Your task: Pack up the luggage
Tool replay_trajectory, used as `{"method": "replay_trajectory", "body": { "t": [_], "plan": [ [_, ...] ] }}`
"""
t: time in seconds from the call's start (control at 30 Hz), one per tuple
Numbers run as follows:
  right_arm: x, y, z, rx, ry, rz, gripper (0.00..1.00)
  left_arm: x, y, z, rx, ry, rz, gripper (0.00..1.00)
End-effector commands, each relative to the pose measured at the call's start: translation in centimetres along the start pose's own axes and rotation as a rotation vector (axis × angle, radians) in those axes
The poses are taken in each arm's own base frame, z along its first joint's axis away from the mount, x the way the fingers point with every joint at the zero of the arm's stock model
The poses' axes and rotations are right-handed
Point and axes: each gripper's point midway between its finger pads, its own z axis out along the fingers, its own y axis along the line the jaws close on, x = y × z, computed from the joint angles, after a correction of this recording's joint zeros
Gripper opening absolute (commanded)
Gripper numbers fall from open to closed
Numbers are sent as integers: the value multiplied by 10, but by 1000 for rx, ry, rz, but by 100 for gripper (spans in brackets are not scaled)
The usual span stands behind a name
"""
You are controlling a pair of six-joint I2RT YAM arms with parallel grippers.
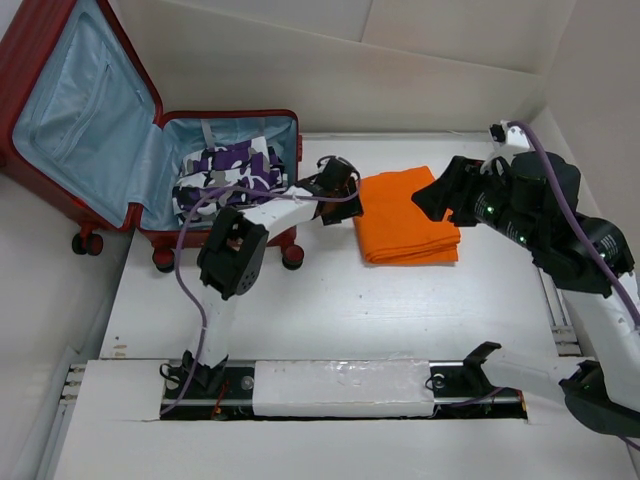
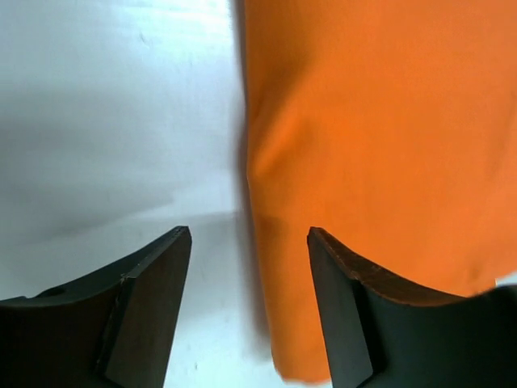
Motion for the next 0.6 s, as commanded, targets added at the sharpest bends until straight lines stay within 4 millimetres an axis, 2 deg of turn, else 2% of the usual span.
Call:
{"method": "replay_trajectory", "body": {
  "t": [0.0, 0.13, 0.2, 0.23, 0.4, 0.5, 0.57],
  "plan": [
    [-13, 10, 0, -48, -55, -2, 68, 4, -5, -46, 23, -32, 38, 57],
    [-11, 9, 6, -42, -46, -3, 68, 29, 4, -34, 33, 39, -1, 57],
    [-9, 8, 10, -38, -38, -4, 68, 34, -3, -26, 74, 64, -15, 57],
    [-9, 8, 10, -38, -38, -13, 68, 44, -5, -18, 100, 108, -24, 58],
    [-9, 8, 10, -38, -38, -13, 68, 49, -15, 11, 95, 141, -47, 60],
    [-9, 8, 10, -38, -38, -13, 68, 57, -26, 27, 107, 162, -59, 55],
    [-9, 8, 10, -38, -38, -13, 68, 54, -24, 40, 84, 149, -68, 48]
  ]
}}
